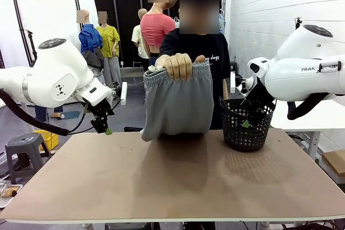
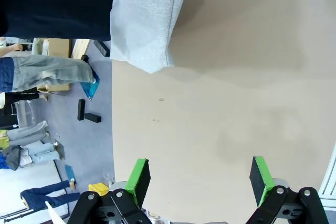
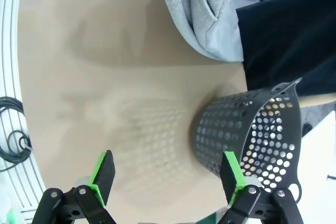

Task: Fold the training pants.
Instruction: Grab both ends of the Training pants handed by a person.

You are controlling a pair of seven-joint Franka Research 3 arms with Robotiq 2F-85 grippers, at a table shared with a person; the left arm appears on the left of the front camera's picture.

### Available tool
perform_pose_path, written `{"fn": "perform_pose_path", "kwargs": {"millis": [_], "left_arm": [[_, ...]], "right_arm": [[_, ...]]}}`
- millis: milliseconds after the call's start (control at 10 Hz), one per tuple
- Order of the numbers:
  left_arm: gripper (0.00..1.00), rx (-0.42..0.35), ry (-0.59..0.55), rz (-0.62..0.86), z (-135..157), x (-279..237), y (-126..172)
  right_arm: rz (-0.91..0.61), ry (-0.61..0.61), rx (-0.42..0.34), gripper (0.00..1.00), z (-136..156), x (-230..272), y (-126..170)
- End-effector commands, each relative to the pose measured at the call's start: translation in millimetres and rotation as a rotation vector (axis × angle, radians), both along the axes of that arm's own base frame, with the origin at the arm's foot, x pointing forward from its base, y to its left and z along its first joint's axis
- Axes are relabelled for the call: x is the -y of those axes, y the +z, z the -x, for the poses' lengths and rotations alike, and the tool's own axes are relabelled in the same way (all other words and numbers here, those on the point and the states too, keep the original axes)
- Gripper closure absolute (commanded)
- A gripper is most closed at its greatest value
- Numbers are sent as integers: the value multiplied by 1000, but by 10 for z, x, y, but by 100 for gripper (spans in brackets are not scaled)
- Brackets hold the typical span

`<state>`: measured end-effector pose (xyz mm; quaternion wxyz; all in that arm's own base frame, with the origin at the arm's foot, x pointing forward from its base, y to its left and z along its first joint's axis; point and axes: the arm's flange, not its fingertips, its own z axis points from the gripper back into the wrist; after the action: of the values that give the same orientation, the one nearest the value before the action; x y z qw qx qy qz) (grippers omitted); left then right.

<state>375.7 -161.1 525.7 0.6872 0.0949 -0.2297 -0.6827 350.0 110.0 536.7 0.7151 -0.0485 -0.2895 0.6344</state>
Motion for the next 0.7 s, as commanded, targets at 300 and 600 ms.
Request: {"fn": "perform_pose_path", "kwargs": {"millis": [300,600], "left_arm": [[0,0,-67,-104,-184,-18,-139],[0,22,-132,-82,-405,17,-302]], "right_arm": [[15,40,-3,0,-213,34,-186],[-39,96,22,0,-405,74,-377]]}}
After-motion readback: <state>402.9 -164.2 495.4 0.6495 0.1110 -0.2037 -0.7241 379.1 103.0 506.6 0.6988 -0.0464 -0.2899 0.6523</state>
